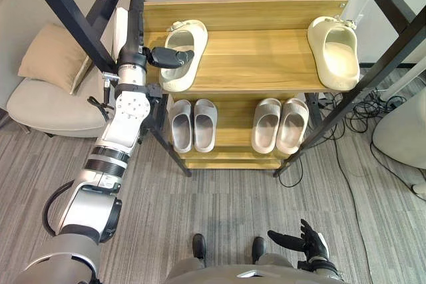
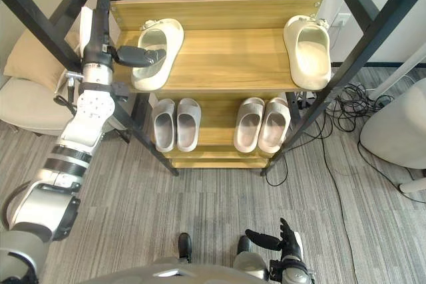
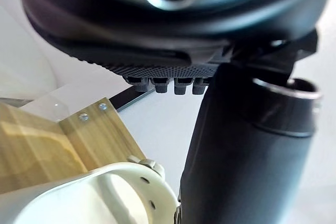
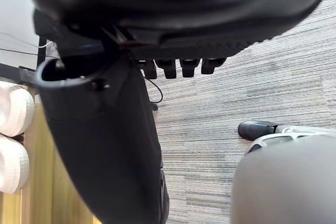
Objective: Organize the slippers on the shoe rack
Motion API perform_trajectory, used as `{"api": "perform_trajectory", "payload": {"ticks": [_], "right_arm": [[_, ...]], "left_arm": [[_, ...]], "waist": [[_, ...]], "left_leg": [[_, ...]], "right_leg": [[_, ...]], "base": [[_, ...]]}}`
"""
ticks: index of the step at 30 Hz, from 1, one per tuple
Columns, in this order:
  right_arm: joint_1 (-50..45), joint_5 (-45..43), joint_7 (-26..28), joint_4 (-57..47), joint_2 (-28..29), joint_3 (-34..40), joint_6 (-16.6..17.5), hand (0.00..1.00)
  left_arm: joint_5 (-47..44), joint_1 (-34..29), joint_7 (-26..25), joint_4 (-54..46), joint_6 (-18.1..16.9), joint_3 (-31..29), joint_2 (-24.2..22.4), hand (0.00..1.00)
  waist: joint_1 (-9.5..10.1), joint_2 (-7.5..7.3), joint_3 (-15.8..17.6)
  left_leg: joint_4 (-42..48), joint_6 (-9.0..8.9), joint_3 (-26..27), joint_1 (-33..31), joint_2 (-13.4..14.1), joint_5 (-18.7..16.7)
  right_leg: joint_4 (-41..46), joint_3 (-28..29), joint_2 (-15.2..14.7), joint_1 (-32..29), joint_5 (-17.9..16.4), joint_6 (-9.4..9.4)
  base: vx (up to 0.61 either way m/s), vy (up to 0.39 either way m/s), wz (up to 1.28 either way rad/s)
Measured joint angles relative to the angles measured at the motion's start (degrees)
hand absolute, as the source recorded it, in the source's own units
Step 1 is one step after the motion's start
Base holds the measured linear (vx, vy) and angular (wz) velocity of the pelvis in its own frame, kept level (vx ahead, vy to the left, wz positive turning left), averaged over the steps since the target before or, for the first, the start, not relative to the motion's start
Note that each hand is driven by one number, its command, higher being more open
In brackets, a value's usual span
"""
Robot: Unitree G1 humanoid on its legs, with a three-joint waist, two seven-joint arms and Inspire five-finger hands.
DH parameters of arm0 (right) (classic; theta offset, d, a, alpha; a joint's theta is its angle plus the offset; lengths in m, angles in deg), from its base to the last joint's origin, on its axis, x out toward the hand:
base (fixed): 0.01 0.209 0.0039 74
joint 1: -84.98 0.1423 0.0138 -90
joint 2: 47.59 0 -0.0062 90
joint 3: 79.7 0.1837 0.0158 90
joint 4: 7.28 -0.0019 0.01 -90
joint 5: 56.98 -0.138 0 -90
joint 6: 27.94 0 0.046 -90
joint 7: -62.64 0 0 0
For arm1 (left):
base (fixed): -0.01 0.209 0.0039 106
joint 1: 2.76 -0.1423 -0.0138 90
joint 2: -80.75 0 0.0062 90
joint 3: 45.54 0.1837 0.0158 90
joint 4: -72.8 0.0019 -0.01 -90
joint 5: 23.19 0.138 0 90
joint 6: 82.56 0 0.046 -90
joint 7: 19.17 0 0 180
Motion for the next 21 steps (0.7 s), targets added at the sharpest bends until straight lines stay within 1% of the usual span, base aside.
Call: {"api": "perform_trajectory", "payload": {"ticks": [6,13,21], "right_arm": [[0.0,0.0,0.0,-0.6,0.1,-0.1,0.0,1.0],[0.0,-0.1,0.8,-1.2,0.3,-0.1,0.1,1.0],[0.0,-1.3,1.0,-1.2,0.5,-0.7,0.2,1.0]], "left_arm": [[1.8,2.6,-0.6,0.0,0.0,-0.1,0.5,1.0],[2.9,3.6,-0.6,0.0,0.3,-0.1,1.9,1.0],[8.7,5.0,-0.8,0.2,1.5,-0.1,4.9,1.0]], "waist": [[-0.3,-0.07,0.0],[-1.16,-0.17,0.1],[-1.26,-1.08,0.6]], "left_leg": [[0.0,0.17,0.9,-0.3,0.0,-0.1],[0.0,0.19,0.9,-0.3,0.0,-0.1],[0.0,0.33,1.3,-0.3,0.1,-0.2]], "right_leg": [[0.1,1.2,0.0,-0.7,0.0,0.04],[0.2,1.6,0.0,-0.9,0.0,0.03],[0.6,2.3,-0.1,-1.8,0.1,0.08]], "base": [[0.01,0.011,-0.1],[0.01,0.003,-0.02],[-0.02,0.017,-0.04]]}}
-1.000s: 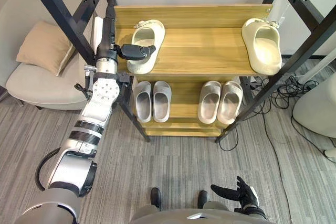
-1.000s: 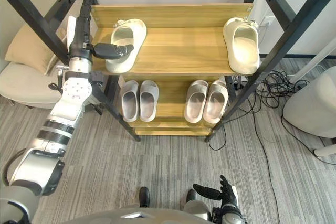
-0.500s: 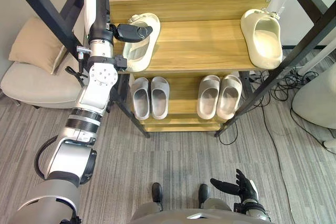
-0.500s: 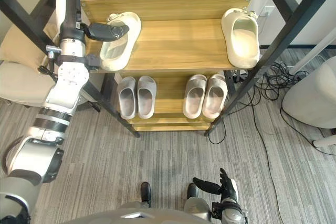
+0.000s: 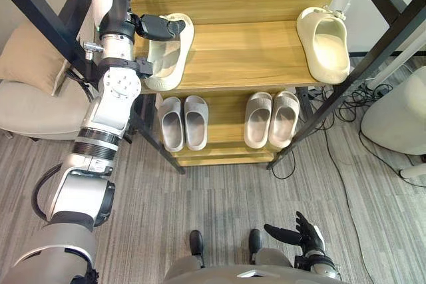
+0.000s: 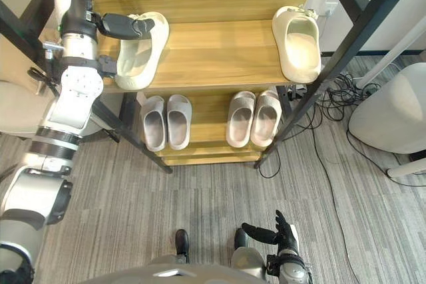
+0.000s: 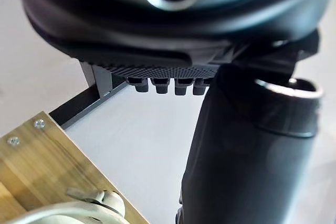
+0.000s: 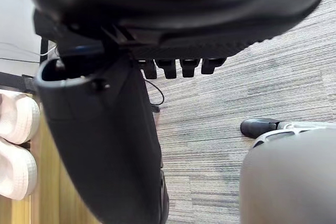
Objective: Organize the slippers on the shoe rack
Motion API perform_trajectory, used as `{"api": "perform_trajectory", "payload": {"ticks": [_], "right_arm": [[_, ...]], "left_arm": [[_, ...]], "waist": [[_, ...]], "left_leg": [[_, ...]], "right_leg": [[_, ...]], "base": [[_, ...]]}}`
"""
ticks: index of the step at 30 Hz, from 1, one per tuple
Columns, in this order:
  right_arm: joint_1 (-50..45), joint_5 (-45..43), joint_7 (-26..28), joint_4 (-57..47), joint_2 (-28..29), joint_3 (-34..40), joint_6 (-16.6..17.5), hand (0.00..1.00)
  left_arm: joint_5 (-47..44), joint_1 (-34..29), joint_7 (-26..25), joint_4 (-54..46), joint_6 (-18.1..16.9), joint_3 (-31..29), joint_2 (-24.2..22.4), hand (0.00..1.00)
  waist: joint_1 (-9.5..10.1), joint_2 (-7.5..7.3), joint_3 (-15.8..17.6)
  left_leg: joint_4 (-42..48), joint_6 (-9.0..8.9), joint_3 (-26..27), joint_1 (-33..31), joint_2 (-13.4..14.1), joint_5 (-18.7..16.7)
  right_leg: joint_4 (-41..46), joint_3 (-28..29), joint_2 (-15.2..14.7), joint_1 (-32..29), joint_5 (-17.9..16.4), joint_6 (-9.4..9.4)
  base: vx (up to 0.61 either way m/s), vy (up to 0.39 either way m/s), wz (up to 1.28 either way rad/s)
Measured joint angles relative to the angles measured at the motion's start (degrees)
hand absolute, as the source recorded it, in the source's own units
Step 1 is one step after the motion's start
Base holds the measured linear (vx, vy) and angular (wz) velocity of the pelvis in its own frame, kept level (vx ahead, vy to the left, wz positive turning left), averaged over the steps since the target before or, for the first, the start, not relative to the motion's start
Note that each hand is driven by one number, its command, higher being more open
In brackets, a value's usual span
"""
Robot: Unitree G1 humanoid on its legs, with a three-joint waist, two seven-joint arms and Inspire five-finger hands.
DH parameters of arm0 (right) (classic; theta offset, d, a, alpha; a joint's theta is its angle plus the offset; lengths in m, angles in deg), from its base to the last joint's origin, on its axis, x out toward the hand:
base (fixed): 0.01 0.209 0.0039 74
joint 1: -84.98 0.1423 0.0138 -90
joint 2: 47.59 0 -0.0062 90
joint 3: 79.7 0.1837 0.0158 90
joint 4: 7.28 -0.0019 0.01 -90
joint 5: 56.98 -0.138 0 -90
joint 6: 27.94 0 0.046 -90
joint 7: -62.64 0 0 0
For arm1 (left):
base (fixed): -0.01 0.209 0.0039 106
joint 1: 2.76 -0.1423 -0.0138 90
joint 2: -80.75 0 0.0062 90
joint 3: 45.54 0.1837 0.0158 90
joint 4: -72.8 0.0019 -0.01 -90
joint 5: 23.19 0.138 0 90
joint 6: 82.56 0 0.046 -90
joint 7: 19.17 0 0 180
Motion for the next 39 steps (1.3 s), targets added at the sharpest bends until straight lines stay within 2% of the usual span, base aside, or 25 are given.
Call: {"api": "perform_trajectory", "payload": {"ticks": [14,18,27,34,35,39], "right_arm": [[0.0,-0.9,1.1,-0.5,0.2,-0.2,0.0,1.0],[0.0,-0.9,1.3,-1.0,0.1,-0.7,0.0,1.0],[0.0,-0.9,1.4,-1.0,-0.4,-1.6,0.2,1.0],[0.0,-0.9,1.4,-1.1,-0.4,-1.7,0.2,1.0],[0.0,-0.9,1.4,-1.1,-0.4,-1.7,0.2,1.0],[0.0,-0.9,1.4,-1.2,-0.2,-1.7,0.2,1.0]], "left_arm": [[6.7,0.1,0.8,0.7,1.1,0.0,2.1,1.0],[9.3,0.1,1.2,0.7,1.4,0.1,4.1,1.0],[13.7,0.1,1.9,0.7,1.8,0.2,4.1,1.0],[13.8,0.4,2.3,1.4,2.5,1.4,4.1,1.0],[13.8,0.6,2.3,1.6,2.6,1.7,4.1,0.0],[13.8,2.2,2.4,3.3,2.7,2.9,4.1,0.0]], "waist": [[0.08,-0.21,0.1],[0.08,-0.21,0.1],[-0.03,-0.23,0.1],[-0.15,-0.33,0.1],[-0.15,-0.35,0.1],[-0.35,-0.69,0.1]], "left_leg": [[0.1,0.03,-0.3,-0.2,0.0,0.0],[0.3,0.03,-0.5,-0.2,0.0,0.0],[0.3,0.06,-1.0,-0.3,0.0,0.0],[0.3,0.06,-1.0,-0.8,0.0,0.1],[0.3,0.06,-1.0,-0.8,0.0,0.1],[0.3,0.06,-0.6,-1.2,0.0,0.0]], "right_leg": [[0.0,-0.2,0.0,0.2,0.0,0.03],[0.1,-0.4,0.0,0.3,0.0,0.0],[0.2,-0.9,0.0,0.4,0.0,-0.04],[0.2,-0.9,0.0,-0.1,0.0,-0.05],[0.2,-0.9,0.0,-0.1,0.0,-0.05],[0.2,-0.5,0.0,-0.9,0.0,-0.05]], "base": [[0.0,0.0,0.0],[0.0,0.0,0.0],[0.0,0.0,0.01],[0.0,0.0,0.0],[0.0,0.0,0.0],[0.0,0.003,-0.03]]}}
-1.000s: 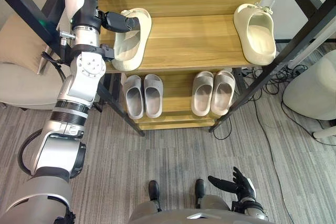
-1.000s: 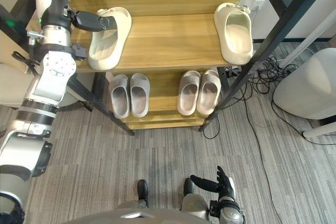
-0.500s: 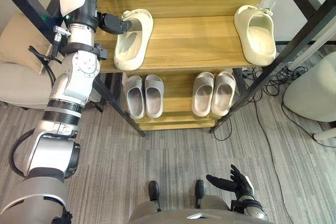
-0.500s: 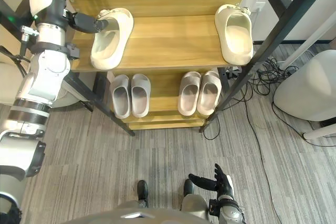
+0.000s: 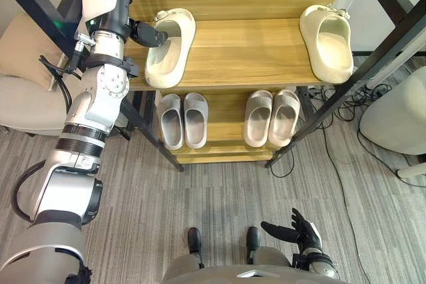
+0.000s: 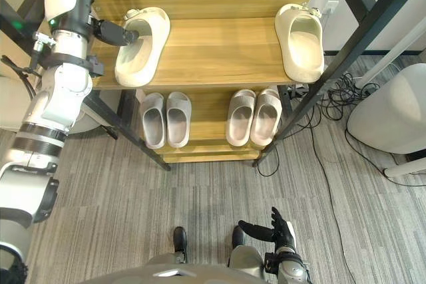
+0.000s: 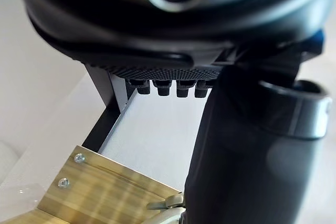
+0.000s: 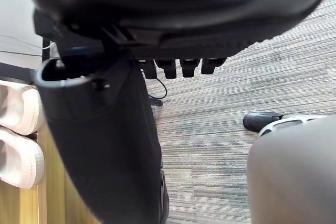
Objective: Organize the slippers on the shoe rack
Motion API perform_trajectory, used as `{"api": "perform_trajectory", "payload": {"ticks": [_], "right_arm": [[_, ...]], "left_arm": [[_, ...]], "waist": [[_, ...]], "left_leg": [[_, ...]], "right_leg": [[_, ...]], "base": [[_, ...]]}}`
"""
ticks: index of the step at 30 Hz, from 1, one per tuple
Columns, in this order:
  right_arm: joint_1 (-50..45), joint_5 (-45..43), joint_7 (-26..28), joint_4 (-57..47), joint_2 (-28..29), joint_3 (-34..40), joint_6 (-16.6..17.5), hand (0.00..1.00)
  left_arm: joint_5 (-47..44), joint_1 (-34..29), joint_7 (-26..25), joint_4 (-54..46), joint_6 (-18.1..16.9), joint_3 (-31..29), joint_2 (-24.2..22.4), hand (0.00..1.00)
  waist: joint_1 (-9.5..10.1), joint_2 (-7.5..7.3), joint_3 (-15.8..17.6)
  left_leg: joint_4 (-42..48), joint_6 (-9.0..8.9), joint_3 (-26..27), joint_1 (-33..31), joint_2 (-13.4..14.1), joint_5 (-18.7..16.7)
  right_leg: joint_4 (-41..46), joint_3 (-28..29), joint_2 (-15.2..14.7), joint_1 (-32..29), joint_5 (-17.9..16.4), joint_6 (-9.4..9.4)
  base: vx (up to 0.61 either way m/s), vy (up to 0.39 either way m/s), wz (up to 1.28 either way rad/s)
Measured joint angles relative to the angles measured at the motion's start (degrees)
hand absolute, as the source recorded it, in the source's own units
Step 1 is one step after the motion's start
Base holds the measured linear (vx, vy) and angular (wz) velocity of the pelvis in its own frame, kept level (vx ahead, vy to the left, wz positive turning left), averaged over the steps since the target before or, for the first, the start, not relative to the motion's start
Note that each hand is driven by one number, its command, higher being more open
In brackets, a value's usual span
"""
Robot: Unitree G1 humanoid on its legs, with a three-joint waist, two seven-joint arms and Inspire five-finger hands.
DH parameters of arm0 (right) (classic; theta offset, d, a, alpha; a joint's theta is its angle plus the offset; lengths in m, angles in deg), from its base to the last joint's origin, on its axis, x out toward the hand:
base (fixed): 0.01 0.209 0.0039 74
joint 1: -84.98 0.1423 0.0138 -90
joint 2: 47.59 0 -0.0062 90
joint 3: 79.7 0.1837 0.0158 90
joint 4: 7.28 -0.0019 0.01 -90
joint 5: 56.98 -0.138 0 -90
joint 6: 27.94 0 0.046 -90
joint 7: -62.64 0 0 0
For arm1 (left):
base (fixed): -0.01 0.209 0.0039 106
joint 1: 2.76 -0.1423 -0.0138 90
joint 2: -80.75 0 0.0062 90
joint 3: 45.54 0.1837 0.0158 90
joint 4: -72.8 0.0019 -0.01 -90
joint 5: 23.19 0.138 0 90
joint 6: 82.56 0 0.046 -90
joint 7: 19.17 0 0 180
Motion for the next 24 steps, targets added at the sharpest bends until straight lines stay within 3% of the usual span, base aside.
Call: {"api": "perform_trajectory", "payload": {"ticks": [24], "right_arm": [[-0.1,0.0,-0.3,-1.4,1.1,0.0,0.0,1.0]], "left_arm": [[0.0,1.2,1.3,2.5,0.0,1.7,-0.1,0.0]], "waist": [[-0.96,-0.64,0.1]], "left_leg": [[0.0,0.0,0.8,0.3,0.0,0.0]], "right_leg": [[-0.4,1.1,0.0,0.1,0.7,-0.1]], "base": [[0.0,0.003,-0.02]]}}
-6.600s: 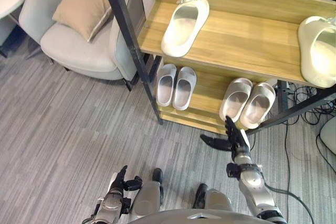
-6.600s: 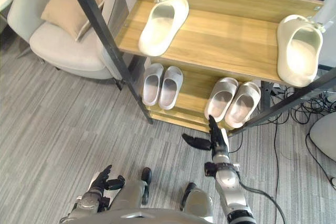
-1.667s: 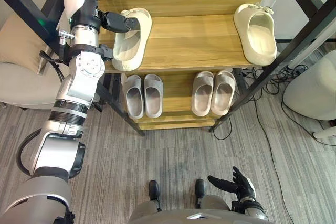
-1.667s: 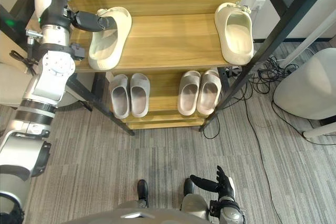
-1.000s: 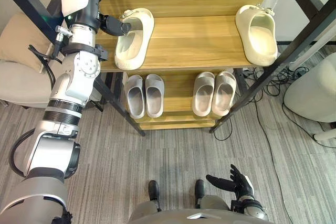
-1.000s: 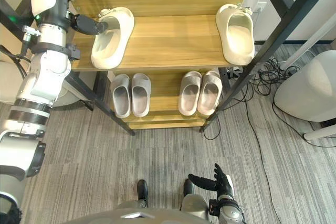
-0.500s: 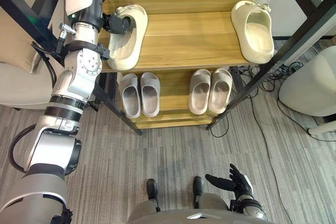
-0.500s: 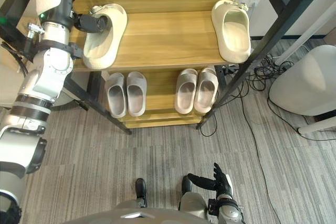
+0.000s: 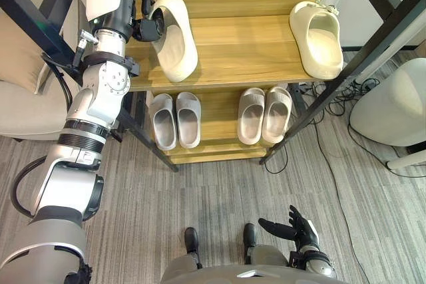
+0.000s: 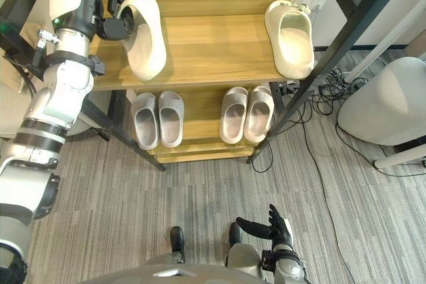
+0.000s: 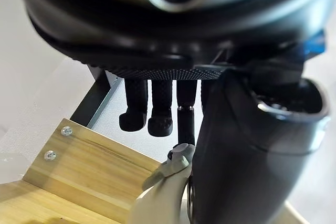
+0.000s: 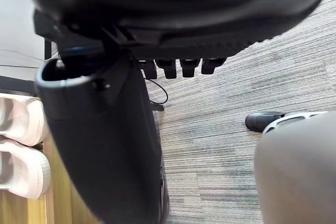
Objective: Organize the slippers on the shoe rack
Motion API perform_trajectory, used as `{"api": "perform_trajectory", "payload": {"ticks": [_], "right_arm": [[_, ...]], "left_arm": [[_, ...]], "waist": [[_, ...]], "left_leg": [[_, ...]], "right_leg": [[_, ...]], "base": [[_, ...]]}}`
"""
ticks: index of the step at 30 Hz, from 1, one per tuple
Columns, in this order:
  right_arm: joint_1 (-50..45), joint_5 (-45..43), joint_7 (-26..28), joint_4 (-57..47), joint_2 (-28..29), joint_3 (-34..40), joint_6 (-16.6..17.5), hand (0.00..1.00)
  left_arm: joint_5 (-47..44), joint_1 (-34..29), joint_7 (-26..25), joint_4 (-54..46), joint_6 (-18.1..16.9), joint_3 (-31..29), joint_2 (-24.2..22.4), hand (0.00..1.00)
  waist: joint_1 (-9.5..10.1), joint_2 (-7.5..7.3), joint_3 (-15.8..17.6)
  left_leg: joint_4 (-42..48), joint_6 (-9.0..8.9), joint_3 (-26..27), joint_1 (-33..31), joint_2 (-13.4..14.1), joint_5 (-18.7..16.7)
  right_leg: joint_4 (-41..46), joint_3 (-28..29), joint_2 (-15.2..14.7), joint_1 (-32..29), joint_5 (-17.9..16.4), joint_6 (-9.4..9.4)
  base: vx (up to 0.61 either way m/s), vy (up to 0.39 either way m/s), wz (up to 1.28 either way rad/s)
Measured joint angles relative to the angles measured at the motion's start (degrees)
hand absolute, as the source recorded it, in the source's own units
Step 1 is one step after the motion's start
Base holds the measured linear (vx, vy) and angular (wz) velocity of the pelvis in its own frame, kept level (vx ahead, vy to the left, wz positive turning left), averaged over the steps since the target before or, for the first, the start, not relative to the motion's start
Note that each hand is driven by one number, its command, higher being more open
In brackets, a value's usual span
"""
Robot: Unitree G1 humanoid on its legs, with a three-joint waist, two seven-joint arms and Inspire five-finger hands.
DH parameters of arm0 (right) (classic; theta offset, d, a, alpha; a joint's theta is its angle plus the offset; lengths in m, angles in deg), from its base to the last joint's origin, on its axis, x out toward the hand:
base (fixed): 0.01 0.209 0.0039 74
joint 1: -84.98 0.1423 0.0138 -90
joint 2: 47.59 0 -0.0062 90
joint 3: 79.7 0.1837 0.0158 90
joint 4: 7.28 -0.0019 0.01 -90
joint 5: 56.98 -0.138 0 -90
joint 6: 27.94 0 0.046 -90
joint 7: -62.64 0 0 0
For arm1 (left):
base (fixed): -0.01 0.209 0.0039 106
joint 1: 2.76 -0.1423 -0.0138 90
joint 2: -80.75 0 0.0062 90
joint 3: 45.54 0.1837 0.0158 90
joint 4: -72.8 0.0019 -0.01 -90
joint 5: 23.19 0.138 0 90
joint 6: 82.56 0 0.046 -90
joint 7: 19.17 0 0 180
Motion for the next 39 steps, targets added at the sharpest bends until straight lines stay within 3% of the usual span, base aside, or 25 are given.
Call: {"api": "perform_trajectory", "payload": {"ticks": [8,13,22,24,32,39], "right_arm": [[0.0,0.0,0.0,0.0,0.0,0.0,0.0,1.0],[0.0,0.0,0.0,-0.2,0.1,0.0,0.0,1.0],[-0.2,-0.3,-0.2,-1.2,0.6,0.0,0.0,1.0],[-0.3,-0.7,-0.2,-1.8,0.7,0.0,0.0,1.0],[-0.7,-2.1,-0.3,-2.4,0.1,0.1,1.1,1.0],[-0.7,-2.1,-1.2,-2.4,-0.3,0.1,1.3,1.0]], "left_arm": [[2.7,0.0,0.0,-0.5,0.0,1.5,-0.1,0.0],[4.3,0.6,0.2,-2.5,0.0,6.3,-0.6,0.0],[4.3,3.5,0.6,-2.4,0.0,9.4,-2.0,0.0],[4.2,4.5,0.7,-2.3,-0.1,9.9,-3.3,0.0],[4.3,8.1,0.8,0.7,0.2,10.2,-7.1,0.0],[4.2,11.6,0.7,5.2,1.2,10.2,-7.9,0.0]], "waist": [[-0.16,0.01,0.0],[-0.39,0.01,0.0],[-1.46,0.06,0.0],[-2.34,0.27,0.1],[-2.86,1.63,0.9],[-3.95,2.13,1.2]], "left_leg": [[0.0,0.0,0.0,0.1,0.0,0.0],[0.0,0.0,0.0,0.2,0.0,0.0],[0.0,0.0,1.3,0.6,-0.1,0.0],[-0.1,0.01,1.5,0.7,-0.1,0.0],[-0.2,0.04,2.2,0.6,-0.1,0.0],[-0.2,0.04,3.3,0.1,-0.1,0.0]], "right_leg": [[0.0,0.0,0.0,0.1,0.0,0.0],[0.0,0.0,-0.1,0.1,0.0,-0.01],[-0.7,1.4,-0.1,-0.1,0.8,0.11],[-0.9,1.6,-0.1,-0.1,1.0,0.09],[-1.5,2.4,0.0,-0.4,1.4,0.1],[-1.4,4.5,0.0,-1.8,1.9,0.03]], "base": [[0.0,0.0,0.0],[0.0,0.0,0.0],[0.0,0.006,-0.08],[-0.02,0.017,-0.04],[0.0,0.013,-0.05],[0.02,0.01,-0.15]]}}
